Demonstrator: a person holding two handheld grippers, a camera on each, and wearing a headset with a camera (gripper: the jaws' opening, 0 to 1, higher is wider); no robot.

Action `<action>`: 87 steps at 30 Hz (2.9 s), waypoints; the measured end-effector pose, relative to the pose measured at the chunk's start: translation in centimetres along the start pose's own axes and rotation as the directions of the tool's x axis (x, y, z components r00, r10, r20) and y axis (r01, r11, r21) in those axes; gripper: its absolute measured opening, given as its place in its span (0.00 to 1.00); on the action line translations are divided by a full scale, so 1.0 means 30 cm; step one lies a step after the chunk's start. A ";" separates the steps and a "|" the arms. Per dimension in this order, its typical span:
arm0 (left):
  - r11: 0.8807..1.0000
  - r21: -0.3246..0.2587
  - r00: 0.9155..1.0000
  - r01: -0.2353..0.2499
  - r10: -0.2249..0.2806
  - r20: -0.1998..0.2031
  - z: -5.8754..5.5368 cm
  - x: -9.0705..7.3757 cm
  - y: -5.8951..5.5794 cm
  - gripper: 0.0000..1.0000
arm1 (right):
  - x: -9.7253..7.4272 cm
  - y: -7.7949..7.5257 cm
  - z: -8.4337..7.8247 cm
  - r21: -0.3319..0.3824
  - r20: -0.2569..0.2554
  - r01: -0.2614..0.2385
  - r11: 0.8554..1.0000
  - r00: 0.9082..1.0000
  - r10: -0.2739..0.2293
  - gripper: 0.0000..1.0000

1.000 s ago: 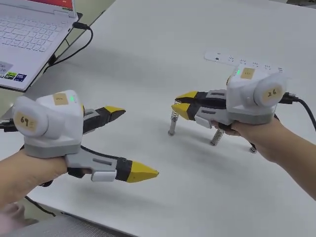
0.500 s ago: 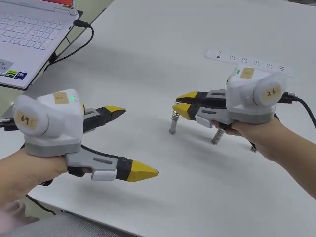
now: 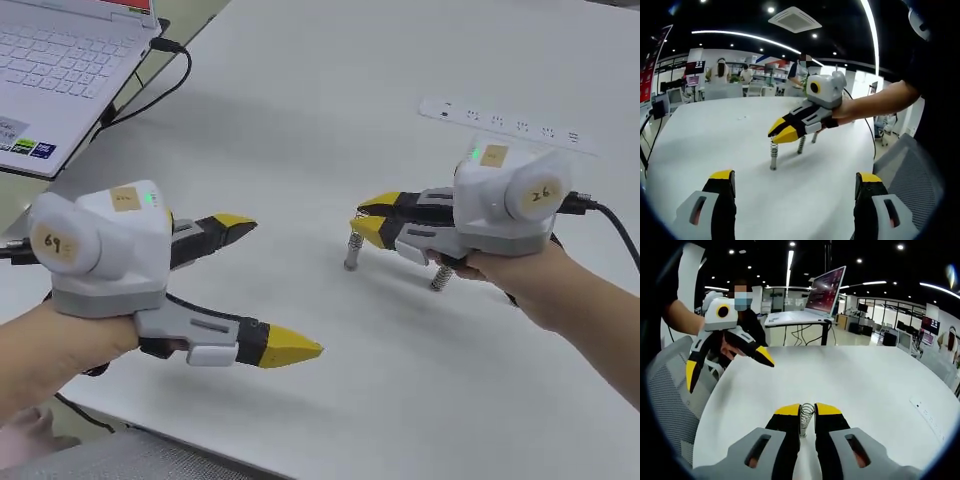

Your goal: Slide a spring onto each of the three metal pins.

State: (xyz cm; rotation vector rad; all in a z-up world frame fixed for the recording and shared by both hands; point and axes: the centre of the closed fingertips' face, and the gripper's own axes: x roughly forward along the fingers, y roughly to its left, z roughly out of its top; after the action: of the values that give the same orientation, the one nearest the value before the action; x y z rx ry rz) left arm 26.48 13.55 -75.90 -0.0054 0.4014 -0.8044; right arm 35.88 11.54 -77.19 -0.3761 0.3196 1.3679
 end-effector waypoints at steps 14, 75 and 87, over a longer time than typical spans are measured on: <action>1.000 -0.009 1.000 -0.008 0.008 0.000 -0.010 -0.004 0.008 0.97 | 0.023 0.017 -0.049 -0.048 -0.050 -0.008 0.999 0.999 0.006 0.08; 1.000 0.009 1.000 -0.004 0.004 -0.004 0.011 0.000 -0.005 0.98 | 0.032 0.039 -0.081 0.021 -0.092 -0.002 1.000 0.996 0.004 0.22; 1.000 0.026 1.000 0.004 -0.004 -0.007 0.030 0.022 -0.004 0.98 | -0.041 0.049 -0.056 0.045 -0.064 0.022 0.999 0.998 -0.019 0.34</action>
State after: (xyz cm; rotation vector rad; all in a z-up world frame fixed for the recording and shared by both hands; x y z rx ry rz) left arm 27.12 12.87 -75.27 0.0209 0.3975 -0.8137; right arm 34.21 9.95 -78.28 -0.3849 0.3977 1.3284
